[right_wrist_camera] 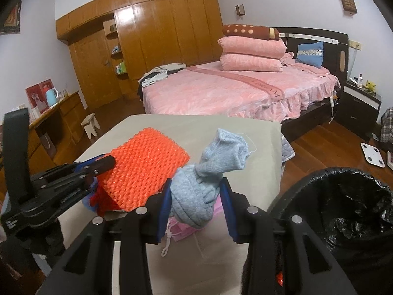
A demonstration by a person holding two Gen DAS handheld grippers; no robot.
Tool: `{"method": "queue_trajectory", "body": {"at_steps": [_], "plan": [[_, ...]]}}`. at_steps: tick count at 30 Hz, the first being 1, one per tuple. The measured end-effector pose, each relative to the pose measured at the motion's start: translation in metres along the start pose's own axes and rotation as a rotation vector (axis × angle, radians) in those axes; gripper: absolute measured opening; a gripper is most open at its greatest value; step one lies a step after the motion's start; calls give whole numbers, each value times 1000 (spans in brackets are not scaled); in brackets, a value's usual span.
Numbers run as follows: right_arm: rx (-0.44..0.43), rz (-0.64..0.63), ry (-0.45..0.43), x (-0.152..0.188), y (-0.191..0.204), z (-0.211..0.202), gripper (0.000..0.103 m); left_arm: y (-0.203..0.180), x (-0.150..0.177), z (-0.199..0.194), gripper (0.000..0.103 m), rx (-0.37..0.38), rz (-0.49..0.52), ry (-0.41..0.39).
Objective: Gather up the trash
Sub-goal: 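Drop the grey sock into the bin while the left gripper carries the orange knitted pad there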
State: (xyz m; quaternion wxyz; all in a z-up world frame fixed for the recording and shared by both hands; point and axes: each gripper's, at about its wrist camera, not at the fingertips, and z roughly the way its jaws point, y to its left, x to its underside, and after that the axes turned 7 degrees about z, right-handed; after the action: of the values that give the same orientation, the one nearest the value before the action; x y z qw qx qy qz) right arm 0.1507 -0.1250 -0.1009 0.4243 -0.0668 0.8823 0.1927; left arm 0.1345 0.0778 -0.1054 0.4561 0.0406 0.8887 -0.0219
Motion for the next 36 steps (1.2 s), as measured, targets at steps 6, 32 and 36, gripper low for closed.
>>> {"method": "queue_trajectory", "body": {"at_steps": [6,32,36], "plan": [[3,14,-30,-4,-6,-17,39,-12,-3,-24,13,12,5,-33],[200,72,-147,-6,-91,-116,39,-140,-23,-42,13,247,170,-87],[251,92,-156,-3,-111,-128,39,-170,-25,-37,13,301,201,-85]]}}
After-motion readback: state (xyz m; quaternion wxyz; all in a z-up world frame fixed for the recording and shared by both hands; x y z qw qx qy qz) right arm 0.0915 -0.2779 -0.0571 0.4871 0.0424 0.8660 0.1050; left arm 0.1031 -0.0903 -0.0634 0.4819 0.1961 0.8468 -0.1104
